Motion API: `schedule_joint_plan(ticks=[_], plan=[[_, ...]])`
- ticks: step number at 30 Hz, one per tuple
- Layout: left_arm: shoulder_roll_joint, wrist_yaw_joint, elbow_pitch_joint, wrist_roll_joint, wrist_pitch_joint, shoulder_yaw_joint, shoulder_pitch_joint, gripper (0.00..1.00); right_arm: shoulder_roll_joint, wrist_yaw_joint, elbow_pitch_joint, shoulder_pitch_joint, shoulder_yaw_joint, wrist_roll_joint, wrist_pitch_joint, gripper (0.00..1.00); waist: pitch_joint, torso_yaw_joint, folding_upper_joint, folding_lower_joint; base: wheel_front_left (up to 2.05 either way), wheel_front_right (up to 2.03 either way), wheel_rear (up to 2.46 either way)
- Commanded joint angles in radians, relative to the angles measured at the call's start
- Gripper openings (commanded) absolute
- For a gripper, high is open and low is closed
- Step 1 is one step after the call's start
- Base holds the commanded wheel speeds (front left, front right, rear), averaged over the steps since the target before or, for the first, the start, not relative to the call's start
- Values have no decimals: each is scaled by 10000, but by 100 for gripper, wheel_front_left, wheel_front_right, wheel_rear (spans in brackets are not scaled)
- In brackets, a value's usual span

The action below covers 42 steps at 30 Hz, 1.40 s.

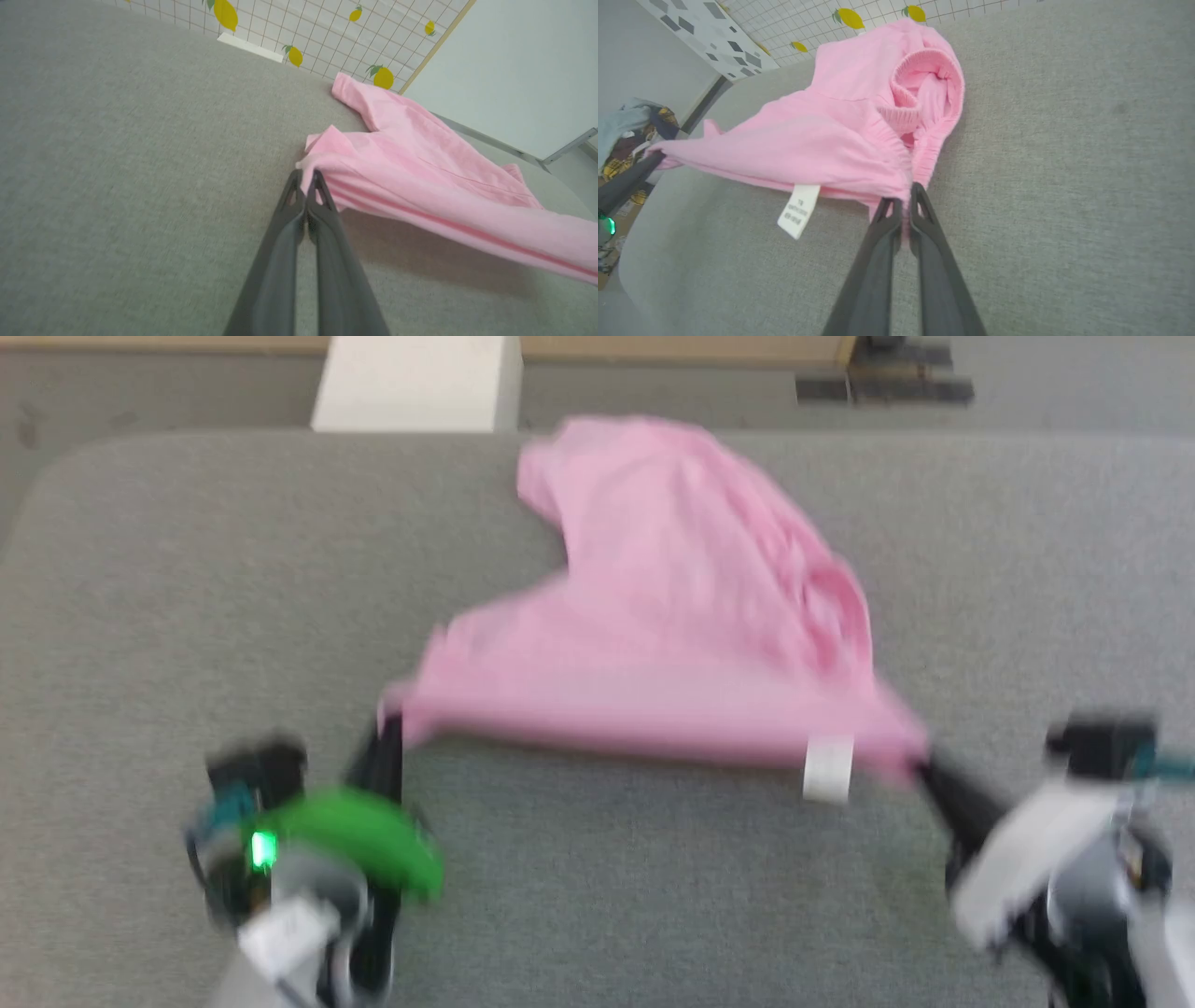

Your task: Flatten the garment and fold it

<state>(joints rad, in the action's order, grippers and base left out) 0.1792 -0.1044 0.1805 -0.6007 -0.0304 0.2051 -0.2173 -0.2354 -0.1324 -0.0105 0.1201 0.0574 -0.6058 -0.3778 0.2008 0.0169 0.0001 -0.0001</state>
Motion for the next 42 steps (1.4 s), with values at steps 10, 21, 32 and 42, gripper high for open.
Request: schedule_joint_plan(ticks=[10, 21, 32, 42], plan=[[936, -1671, -1698, -77, 2530, 180, 3966, 0, -166, 17, 1597, -3824, -372, 596, -3428, 0, -1589, 287, -1, 1, 0, 0, 0], [1524, -1769, -3580, 81, 3175, 36, 3052, 0, 429, 17, 3182, -3720, -1352, 457, -4924, 0, -1395, -18, -1, 1, 0, 0, 0], [1330, -243, -96, 372, 3715, 841, -2845, 0, 809, 17, 2384, -743, -1812, 484, -4775, 0, 557, -1087, -1, 1, 0, 0, 0], [945, 397, 3067, 837, 3672, 1380, -6070, 0, 1008, 17, 1462, 606, -1882, 687, -4403, 0, 1953, -2006, -1, 1, 0, 0, 0]])
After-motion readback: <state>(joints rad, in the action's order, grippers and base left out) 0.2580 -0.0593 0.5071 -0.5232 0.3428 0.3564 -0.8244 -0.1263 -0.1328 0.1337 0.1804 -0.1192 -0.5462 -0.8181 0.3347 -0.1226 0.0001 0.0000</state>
